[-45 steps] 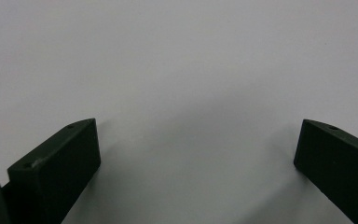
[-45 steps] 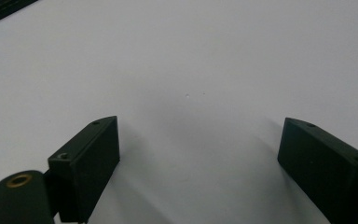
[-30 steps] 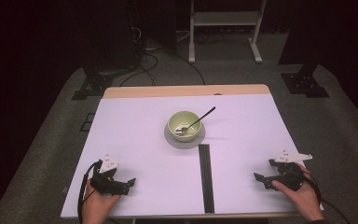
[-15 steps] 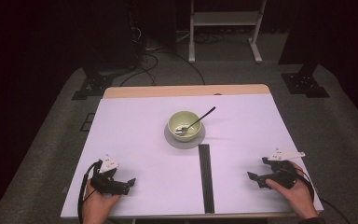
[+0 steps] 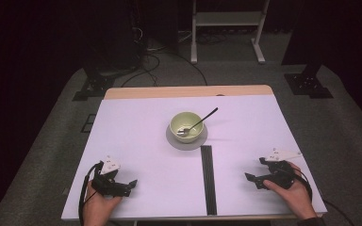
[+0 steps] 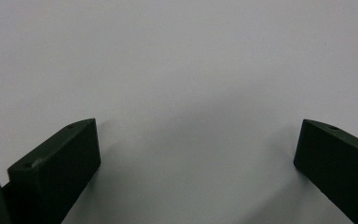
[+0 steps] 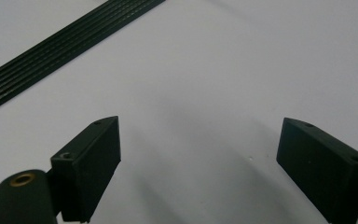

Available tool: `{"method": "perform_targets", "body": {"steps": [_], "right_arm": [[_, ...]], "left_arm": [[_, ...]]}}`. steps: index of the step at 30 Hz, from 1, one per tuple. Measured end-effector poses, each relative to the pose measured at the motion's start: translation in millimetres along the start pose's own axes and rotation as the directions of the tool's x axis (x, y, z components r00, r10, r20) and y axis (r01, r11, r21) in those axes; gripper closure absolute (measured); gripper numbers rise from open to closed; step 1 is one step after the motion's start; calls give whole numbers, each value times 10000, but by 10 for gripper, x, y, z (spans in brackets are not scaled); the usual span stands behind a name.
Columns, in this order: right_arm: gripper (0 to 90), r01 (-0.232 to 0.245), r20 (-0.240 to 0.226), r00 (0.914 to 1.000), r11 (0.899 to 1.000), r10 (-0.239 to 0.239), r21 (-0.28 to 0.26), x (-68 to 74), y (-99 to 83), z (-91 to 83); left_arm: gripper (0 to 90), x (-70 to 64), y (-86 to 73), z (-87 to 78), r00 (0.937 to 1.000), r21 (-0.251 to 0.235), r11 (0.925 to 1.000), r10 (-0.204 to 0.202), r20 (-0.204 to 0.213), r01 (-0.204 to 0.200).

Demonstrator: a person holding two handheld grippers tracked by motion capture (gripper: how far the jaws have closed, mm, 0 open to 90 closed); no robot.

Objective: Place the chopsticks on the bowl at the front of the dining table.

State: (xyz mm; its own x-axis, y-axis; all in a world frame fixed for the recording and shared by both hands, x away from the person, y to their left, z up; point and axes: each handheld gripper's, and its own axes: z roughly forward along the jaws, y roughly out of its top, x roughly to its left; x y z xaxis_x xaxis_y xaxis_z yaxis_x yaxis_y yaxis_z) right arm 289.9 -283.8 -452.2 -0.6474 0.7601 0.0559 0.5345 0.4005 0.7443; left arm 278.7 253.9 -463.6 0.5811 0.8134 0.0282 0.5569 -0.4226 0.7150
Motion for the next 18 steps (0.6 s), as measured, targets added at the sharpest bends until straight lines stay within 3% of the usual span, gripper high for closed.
{"method": "perform_targets", "body": {"steps": [18], "right_arm": [[122, 253, -376, 9990, 9997, -253, -9, 143, 114, 114]], "left_arm": [[0, 0, 0, -1, 10000, 9, 10000, 6, 0, -6]]}}
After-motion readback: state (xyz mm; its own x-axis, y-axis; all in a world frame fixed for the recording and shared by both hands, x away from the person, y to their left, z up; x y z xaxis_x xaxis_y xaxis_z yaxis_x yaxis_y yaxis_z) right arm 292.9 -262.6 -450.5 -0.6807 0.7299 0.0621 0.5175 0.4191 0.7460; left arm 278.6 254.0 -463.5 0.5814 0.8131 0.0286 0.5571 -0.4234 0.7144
